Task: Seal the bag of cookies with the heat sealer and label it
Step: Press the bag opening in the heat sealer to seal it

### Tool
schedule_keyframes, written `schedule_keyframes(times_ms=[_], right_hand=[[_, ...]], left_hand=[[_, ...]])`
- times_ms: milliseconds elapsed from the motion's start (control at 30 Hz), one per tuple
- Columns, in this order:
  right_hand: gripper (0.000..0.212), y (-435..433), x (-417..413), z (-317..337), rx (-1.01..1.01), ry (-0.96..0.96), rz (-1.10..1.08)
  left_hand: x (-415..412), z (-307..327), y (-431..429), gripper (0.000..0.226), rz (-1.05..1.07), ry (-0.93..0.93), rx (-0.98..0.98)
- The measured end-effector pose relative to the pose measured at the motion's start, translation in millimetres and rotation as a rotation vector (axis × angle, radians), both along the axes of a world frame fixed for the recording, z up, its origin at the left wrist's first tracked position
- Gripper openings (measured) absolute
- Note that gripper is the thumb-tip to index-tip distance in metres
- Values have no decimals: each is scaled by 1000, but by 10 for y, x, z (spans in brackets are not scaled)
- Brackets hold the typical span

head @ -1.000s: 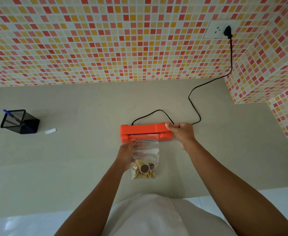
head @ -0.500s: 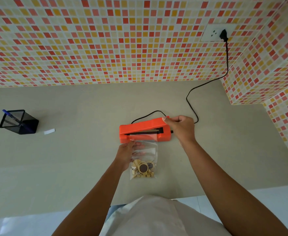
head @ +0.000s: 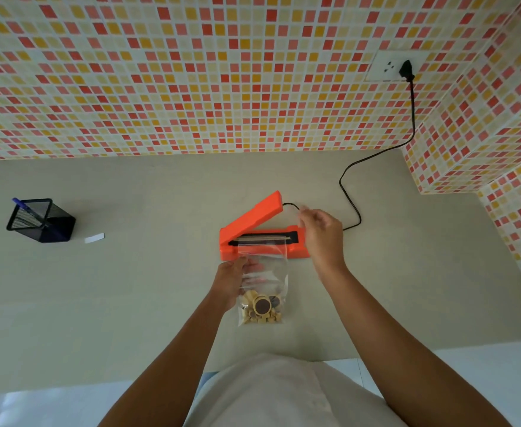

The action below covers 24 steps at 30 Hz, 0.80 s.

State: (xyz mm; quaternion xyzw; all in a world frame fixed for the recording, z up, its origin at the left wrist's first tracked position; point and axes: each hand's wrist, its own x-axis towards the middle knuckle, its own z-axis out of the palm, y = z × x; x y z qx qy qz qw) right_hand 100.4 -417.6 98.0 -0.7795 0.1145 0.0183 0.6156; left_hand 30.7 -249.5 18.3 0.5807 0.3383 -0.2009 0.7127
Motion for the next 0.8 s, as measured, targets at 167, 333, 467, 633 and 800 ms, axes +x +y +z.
schedule_keyframes(times_ms=[167,333,467,633,800], right_hand=[[40,-162,-277,-722,-273,306,56],[42,-70,-440,-879,-227,328,207],[11,-26,-442,-843,-104,235,180],[7,-7,-400,-761,-83,133,189],[6,18,-401,-714,-54,69,208]], left_hand=[[1,2,18,33,-6,-13,11],[-4,7,16,34,9,-25,-6],[-9,36,21,34,29,-32,-39],[-15,55,13,34,85,-42,-50],[-3,80,7,33,94,-80,-50]])
